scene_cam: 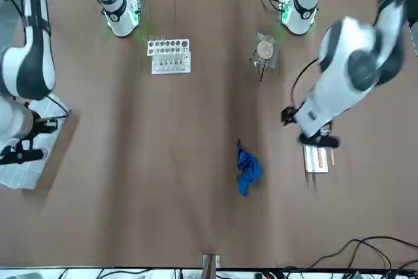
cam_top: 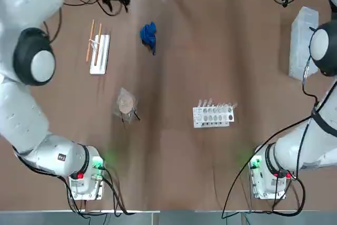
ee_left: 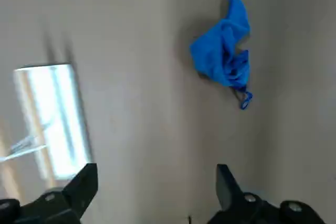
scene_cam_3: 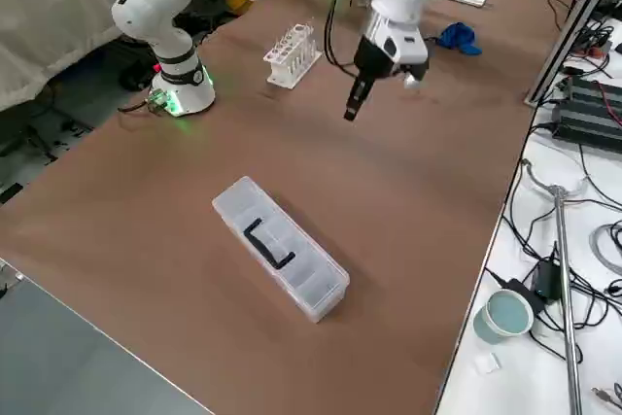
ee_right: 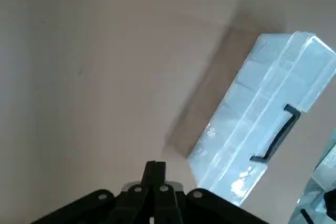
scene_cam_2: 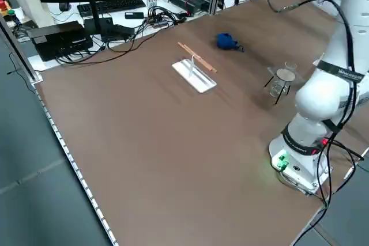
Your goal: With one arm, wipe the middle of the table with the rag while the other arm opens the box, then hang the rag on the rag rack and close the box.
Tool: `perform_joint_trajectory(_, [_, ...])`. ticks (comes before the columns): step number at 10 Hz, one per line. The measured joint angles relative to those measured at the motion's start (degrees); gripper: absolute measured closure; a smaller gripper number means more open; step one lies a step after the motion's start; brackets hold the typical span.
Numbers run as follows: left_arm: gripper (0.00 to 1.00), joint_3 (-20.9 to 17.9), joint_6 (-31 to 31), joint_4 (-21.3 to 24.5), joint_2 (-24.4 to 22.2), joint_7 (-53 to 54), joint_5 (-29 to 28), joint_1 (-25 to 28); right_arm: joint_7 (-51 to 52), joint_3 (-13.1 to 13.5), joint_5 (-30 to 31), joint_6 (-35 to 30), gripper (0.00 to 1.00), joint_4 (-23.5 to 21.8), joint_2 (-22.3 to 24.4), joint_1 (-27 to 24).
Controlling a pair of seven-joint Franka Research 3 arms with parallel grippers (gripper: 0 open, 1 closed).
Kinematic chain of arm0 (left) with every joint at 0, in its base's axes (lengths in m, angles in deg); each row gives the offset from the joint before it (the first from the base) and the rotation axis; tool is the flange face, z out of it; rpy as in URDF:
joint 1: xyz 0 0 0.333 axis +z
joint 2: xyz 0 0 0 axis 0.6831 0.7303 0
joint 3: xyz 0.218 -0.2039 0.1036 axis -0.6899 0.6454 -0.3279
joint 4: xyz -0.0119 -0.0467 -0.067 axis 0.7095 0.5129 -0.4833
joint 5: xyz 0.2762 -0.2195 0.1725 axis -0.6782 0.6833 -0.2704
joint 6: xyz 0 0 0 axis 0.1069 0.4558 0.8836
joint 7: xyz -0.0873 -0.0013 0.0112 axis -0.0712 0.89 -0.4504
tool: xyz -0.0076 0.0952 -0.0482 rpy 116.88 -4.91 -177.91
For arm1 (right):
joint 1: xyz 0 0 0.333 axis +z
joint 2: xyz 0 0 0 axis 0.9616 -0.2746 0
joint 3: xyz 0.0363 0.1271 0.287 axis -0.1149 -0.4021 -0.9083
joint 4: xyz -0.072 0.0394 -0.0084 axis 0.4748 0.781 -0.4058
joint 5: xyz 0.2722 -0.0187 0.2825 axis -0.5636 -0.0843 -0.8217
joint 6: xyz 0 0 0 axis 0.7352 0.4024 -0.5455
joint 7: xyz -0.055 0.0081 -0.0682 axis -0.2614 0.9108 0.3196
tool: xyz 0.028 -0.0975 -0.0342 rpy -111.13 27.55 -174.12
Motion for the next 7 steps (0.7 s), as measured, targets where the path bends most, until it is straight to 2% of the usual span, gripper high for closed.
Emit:
perform_joint_trajectory(2, [0.00, 0.02, 6.95, -0.42, 6.80, -0.57, 0.00, -2.28, 0.12, 0.23, 4.82, 3.15, 0.99, -1.03, -4.46, -2.99])
perform_joint_trajectory(3, [0.00, 0.03, 11.07, -0.84, 10.15, -1.09, 0.00, -2.69, 0.26, 0.30, 5.35, 6.19, 0.99, -2.09, -6.22, -4.53])
perform_joint_trajectory(5, [0.00, 0.08, 21.01, -3.72, 17.49, -5.59, 0.00, -3.74, 0.32, 0.37, 6.41, 11.37, 0.99, -5.83, -7.50, -6.25])
perform_joint_trajectory(7, [0.01, 0.05, 25.41, -7.88, 22.81, -8.55, 0.00, -5.06, 0.31, 0.41, 8.05, 14.78, 0.99, -8.52, -7.71, -6.69])
